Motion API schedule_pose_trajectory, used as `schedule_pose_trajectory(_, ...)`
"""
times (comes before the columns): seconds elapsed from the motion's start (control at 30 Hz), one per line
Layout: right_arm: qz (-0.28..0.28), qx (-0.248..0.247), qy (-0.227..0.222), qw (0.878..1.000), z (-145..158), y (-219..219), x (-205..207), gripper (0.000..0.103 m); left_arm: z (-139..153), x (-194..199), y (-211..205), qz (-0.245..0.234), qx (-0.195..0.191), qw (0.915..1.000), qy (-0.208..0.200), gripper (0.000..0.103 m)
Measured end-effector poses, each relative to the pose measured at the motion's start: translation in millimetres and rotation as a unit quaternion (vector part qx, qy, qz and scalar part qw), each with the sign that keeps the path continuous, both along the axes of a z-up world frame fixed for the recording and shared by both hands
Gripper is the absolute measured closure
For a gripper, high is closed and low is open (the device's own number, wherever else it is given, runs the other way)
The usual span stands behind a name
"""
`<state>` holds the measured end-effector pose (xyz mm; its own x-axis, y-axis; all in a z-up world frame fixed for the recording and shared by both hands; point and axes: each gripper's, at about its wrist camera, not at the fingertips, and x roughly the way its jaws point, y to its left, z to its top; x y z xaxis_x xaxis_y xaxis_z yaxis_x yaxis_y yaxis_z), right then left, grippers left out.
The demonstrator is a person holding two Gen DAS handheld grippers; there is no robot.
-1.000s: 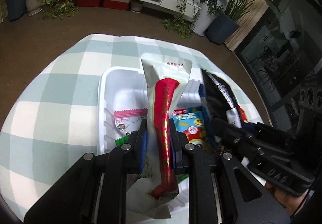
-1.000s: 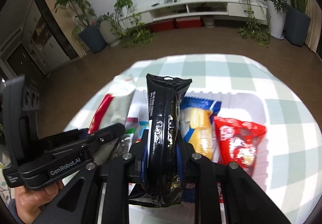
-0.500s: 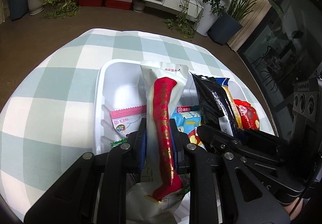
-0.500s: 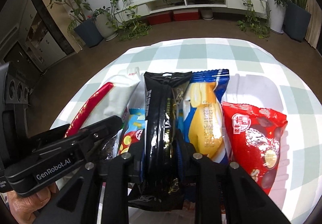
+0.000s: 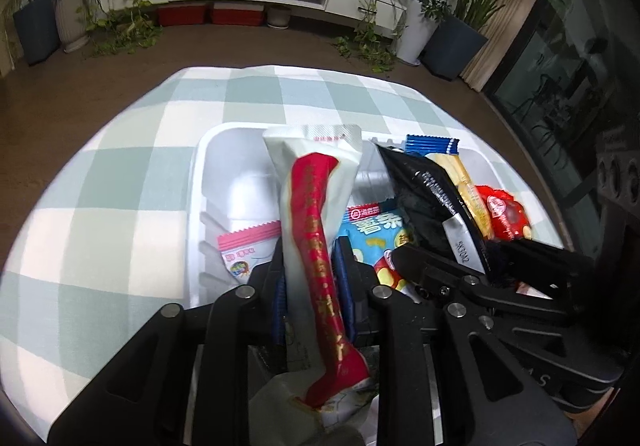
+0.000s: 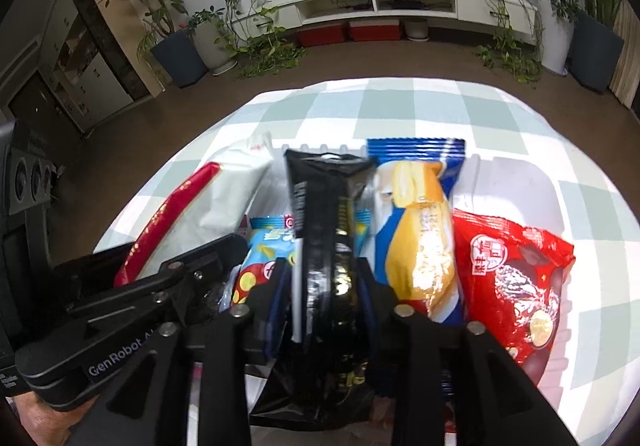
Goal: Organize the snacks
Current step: 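Carry the white bag and black bar into the tray and lower them, then release both items in the tray and move both grippers back to the table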
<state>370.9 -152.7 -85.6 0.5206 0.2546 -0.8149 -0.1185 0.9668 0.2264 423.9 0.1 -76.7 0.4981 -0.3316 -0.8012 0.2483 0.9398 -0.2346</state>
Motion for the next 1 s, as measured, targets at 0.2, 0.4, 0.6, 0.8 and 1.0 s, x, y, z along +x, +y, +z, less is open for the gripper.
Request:
schedule_pose_trajectory(0.2,-0.007,0.002,-0.007,1.000,8.4,-3.7,-4.8,0.059,7.4,-4.7,2.1,-0.002,0.004,1.0000,-0.007,0.073)
schedule_pose_trajectory(0.4,-0.020,0.012,-0.025,0.999,24.7,-14.9,-15.0,0.050,20.3,-14.0,8.9,0.007,0.001,0.9998,-0.021,0.045)
schedule_pose_trajectory(0.6,-0.019,0.030,-0.047,0.998,47.1,-20.2,-35.2,0.040,29.2,-31.9,6.5,-0.012,0.002,0.9995,-0.029,0.034)
schedule_pose_trajectory(0.8,-0.012,0.048,-0.076,0.996,76.6,-21.8,-62.3,0.028,41.0,-52.1,16.8,-0.011,-0.011,0.9992,-0.035,0.028)
schedule_pose_trajectory(1.0,-0.013,0.082,-0.106,0.991,107.5,-33.1,-97.7,0.014,54.8,-83.5,34.0,-0.001,-0.027,0.9986,-0.045,0.012)
